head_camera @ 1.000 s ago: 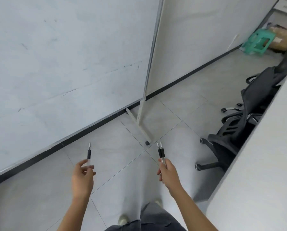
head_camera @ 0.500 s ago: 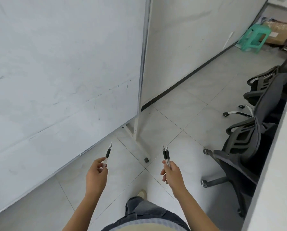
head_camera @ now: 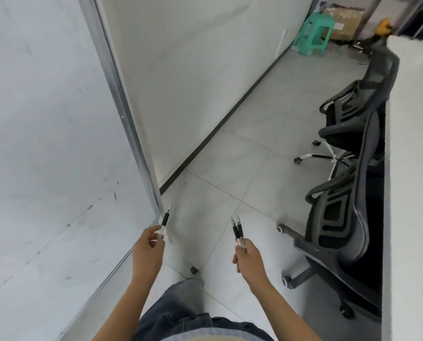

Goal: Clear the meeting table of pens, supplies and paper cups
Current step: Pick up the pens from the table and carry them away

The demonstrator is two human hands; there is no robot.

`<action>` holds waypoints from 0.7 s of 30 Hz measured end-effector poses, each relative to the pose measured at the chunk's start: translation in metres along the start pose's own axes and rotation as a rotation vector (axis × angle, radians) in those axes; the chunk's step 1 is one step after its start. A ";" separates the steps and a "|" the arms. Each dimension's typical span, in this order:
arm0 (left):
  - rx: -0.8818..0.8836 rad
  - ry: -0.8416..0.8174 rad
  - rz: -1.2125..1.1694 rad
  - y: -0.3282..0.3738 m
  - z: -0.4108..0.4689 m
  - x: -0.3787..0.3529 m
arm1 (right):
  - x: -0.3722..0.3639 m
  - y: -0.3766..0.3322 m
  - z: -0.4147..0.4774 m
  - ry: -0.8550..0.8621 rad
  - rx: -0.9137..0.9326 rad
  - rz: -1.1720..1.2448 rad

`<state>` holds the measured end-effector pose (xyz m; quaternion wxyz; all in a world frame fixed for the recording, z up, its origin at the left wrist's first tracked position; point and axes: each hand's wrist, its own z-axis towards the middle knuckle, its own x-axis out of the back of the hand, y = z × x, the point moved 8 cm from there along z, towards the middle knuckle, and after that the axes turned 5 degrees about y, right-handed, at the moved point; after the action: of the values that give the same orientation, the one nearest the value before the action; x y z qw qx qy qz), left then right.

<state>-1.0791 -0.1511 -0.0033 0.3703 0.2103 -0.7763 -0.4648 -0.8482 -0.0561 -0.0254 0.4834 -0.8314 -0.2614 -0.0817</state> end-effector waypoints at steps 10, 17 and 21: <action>-0.081 -0.154 0.041 0.100 0.113 -0.115 | 0.070 -0.071 0.114 0.267 0.009 0.158; -0.060 -0.205 0.053 0.141 0.174 -0.219 | 0.123 -0.096 0.226 0.351 -0.009 0.138; -0.097 -0.184 -0.003 0.200 0.209 -0.281 | 0.168 -0.158 0.310 0.361 0.061 0.176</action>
<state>-1.0574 0.2511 0.0038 0.3064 0.1497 -0.7831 -0.5200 -0.8226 0.3287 -0.0006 0.5526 -0.8079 -0.0993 -0.1792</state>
